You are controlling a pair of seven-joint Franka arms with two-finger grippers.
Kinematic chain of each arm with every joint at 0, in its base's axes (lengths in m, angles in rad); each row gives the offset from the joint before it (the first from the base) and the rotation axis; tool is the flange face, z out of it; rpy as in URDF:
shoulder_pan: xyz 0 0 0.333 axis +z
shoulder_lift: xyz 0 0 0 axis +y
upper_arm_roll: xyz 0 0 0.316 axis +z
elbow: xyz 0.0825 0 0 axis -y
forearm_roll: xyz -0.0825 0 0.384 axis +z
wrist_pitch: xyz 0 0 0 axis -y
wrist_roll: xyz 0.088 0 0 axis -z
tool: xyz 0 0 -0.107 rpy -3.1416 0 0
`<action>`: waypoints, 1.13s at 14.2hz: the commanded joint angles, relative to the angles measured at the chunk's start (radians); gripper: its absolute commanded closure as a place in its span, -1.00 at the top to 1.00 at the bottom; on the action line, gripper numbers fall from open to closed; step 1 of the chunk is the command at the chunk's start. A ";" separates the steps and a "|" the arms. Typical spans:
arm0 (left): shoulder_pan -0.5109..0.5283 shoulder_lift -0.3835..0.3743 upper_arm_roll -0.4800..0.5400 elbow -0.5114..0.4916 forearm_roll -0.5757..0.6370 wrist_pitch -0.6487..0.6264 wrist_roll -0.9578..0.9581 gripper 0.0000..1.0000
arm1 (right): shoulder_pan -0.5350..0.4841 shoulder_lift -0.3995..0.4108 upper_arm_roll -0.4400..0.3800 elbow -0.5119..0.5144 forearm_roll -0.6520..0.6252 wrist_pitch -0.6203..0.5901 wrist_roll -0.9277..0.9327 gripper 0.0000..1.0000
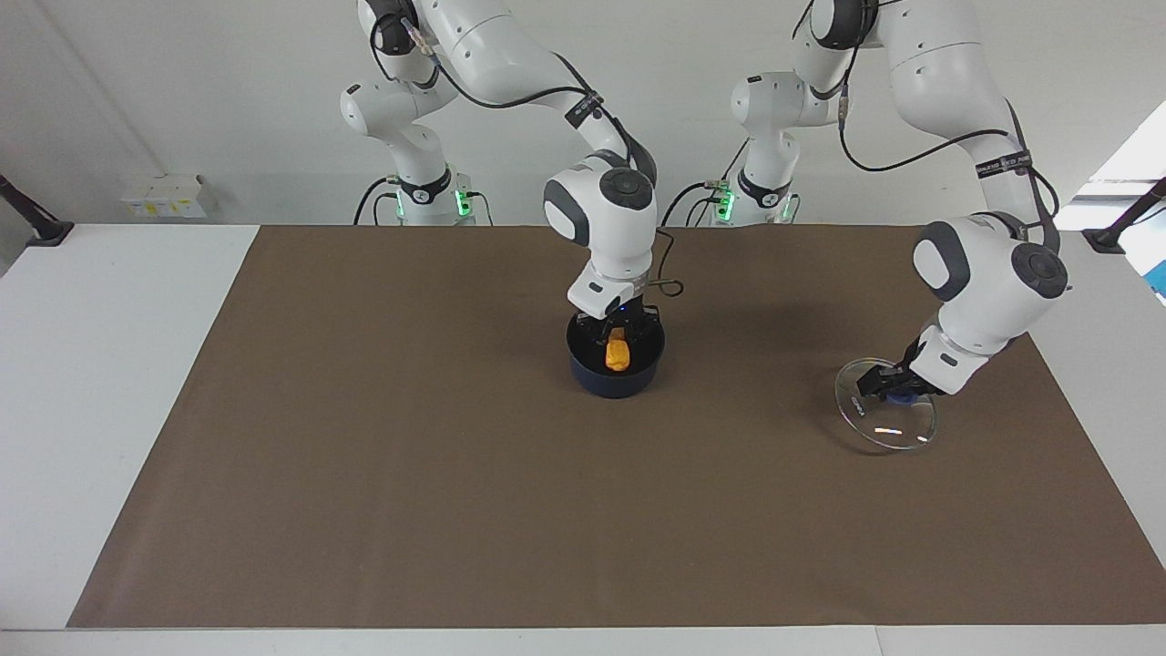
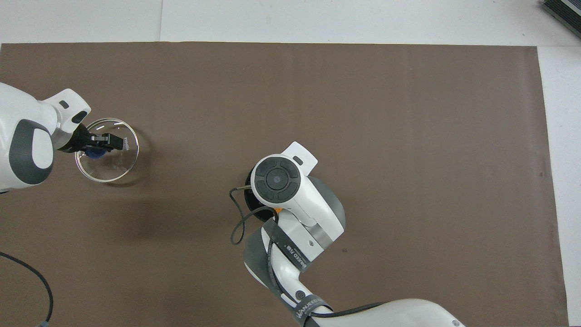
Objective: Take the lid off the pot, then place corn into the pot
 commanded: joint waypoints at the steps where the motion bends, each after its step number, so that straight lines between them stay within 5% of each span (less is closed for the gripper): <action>1: 0.015 -0.018 -0.010 -0.078 0.010 0.082 0.043 -1.00 | -0.011 -0.008 0.006 -0.020 0.002 0.028 -0.026 0.17; 2: 0.015 -0.020 -0.007 -0.096 0.010 0.113 0.048 -1.00 | -0.011 -0.010 0.006 -0.023 0.002 0.023 -0.026 0.47; 3: 0.016 -0.020 -0.007 -0.092 0.010 0.114 0.066 0.72 | -0.011 -0.013 0.006 -0.025 0.002 0.009 -0.024 0.64; 4: 0.018 -0.020 -0.007 -0.090 0.010 0.113 0.074 1.00 | -0.011 -0.013 0.006 -0.024 0.001 0.006 -0.020 1.00; 9: 0.013 -0.020 -0.010 -0.017 0.007 0.035 -0.001 1.00 | -0.035 -0.042 -0.014 -0.007 -0.022 -0.020 -0.016 1.00; 16: -0.078 -0.078 -0.021 0.091 0.010 -0.142 -0.115 1.00 | -0.264 -0.213 -0.014 0.012 -0.064 -0.095 -0.151 1.00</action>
